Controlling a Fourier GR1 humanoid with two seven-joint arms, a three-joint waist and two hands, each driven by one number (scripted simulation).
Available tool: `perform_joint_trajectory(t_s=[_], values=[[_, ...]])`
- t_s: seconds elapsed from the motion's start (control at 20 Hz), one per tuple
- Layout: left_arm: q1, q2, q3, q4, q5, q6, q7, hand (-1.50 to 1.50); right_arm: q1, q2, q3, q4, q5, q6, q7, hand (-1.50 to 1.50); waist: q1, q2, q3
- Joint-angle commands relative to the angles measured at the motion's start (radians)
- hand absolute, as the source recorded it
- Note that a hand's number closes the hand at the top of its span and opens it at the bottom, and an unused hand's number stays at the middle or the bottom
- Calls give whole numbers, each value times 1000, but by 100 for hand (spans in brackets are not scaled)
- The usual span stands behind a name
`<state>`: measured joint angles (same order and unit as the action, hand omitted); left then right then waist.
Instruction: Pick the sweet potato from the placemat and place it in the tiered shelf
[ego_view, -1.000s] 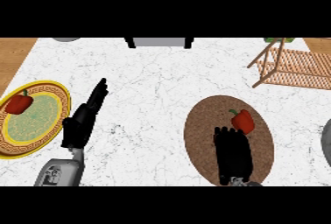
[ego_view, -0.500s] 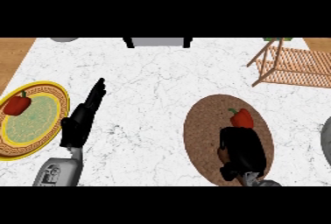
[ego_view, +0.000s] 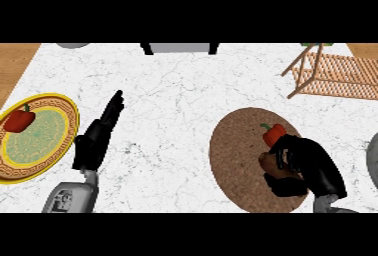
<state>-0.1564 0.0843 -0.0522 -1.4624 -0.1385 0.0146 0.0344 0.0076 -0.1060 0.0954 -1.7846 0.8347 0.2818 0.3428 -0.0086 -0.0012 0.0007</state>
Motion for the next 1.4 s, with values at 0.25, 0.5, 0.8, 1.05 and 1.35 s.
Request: perform_joint_trajectory(t_s=[0.25, 0.5, 0.8, 1.05, 1.35], values=[[-20, 20, 31, 16, 24, -24, 18, 0, -1, 76, -154, -378, -263, 23, 98, 150, -10, -4, -1], [-43, 28, 43, 28, 35, -45, -4, 0, -69, 44, -286, -486, -353, 31, 209, 150, 0, -1, -1], [-2, -25, -20, -27, -17, 1, 24, 0, -250, -109, -453, -497, -351, 43, 357, 150, 7, 0, -1], [-62, -7, 20, 9, 4, -15, 42, 0, -374, -186, -499, -469, -327, 7, 454, 150, 10, 1, -1], [-4, 2, 14, -20, 1, -33, 8, 0, -448, -330, -607, -293, -350, -24, 377, 150, 13, 1, -1]])
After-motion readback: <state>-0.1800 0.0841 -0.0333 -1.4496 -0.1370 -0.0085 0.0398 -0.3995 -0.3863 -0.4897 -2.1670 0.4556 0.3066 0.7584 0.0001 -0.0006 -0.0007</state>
